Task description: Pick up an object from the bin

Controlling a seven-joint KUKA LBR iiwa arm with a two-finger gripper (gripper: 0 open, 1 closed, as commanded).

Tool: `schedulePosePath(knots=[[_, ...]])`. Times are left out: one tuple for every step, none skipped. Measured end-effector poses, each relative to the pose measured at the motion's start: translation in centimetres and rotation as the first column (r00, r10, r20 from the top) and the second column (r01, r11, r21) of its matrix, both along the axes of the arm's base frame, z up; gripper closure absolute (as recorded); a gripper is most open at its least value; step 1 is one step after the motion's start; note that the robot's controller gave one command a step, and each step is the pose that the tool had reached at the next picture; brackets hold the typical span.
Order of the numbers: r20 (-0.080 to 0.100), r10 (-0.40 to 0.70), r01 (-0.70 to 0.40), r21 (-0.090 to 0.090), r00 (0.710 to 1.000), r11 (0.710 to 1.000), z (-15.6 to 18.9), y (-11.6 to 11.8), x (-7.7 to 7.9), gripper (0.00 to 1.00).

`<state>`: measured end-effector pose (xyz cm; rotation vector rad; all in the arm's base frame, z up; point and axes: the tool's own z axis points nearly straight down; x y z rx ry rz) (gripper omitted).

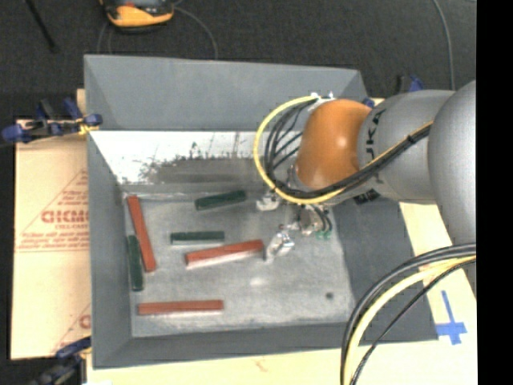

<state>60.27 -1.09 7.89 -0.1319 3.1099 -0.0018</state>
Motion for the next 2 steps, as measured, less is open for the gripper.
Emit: schedulePosePath(knots=[[-0.038, 0.002, -0.002, -0.001, 0.999, 1.000, -0.08, -0.02, -0.66, 1.00], [0.000, 0.001, -0.001, 0.000, 1.000, 1.000, -0.01, 0.01, 0.00, 0.00]])
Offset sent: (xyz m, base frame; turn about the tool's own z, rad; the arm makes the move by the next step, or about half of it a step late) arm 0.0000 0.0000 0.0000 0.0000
